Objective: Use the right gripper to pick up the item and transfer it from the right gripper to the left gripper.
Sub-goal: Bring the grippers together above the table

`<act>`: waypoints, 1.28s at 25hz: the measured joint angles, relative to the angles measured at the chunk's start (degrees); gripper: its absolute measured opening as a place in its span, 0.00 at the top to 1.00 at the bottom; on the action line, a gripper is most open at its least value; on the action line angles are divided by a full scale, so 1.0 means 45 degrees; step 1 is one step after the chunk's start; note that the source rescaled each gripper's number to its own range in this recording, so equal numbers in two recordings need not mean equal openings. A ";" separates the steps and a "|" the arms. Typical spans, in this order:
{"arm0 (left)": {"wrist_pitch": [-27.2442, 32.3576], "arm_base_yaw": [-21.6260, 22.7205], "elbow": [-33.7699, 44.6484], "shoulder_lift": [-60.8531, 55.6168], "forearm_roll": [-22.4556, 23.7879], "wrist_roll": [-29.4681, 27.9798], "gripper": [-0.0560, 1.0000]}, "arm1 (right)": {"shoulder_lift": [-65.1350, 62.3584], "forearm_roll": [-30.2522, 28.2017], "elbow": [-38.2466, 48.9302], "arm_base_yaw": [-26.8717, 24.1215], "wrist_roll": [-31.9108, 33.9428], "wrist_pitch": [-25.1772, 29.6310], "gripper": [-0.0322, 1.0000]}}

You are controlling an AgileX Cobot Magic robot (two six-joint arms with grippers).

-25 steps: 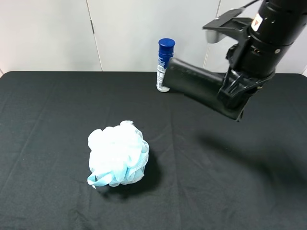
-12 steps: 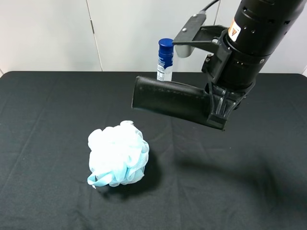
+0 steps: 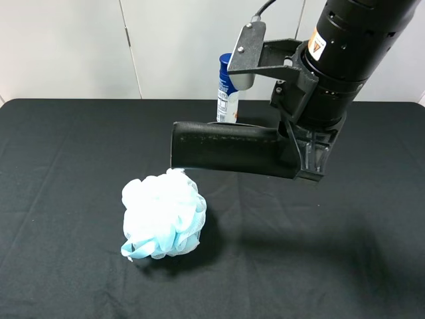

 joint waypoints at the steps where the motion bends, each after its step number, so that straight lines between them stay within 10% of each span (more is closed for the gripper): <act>1: 0.0000 0.0000 0.0000 0.0000 0.0000 0.0000 0.00 | 0.0000 0.0000 0.0000 0.0000 -0.0105 -0.0021 0.95; 9: 0.0387 0.0000 -0.0890 0.0945 -0.0623 0.0866 0.00 | 0.0000 0.0000 0.0000 0.0000 -0.1140 -0.0099 0.95; 19: 0.0646 -0.0085 -0.3518 0.5252 -0.3222 0.4968 0.00 | 0.0000 0.0000 0.0000 0.0000 -0.1688 -0.0139 0.95; 32: -0.1364 -0.5583 -0.3971 0.9671 -0.4189 0.6541 0.00 | 0.0000 0.0000 0.0000 0.0000 -0.2878 -0.0710 0.95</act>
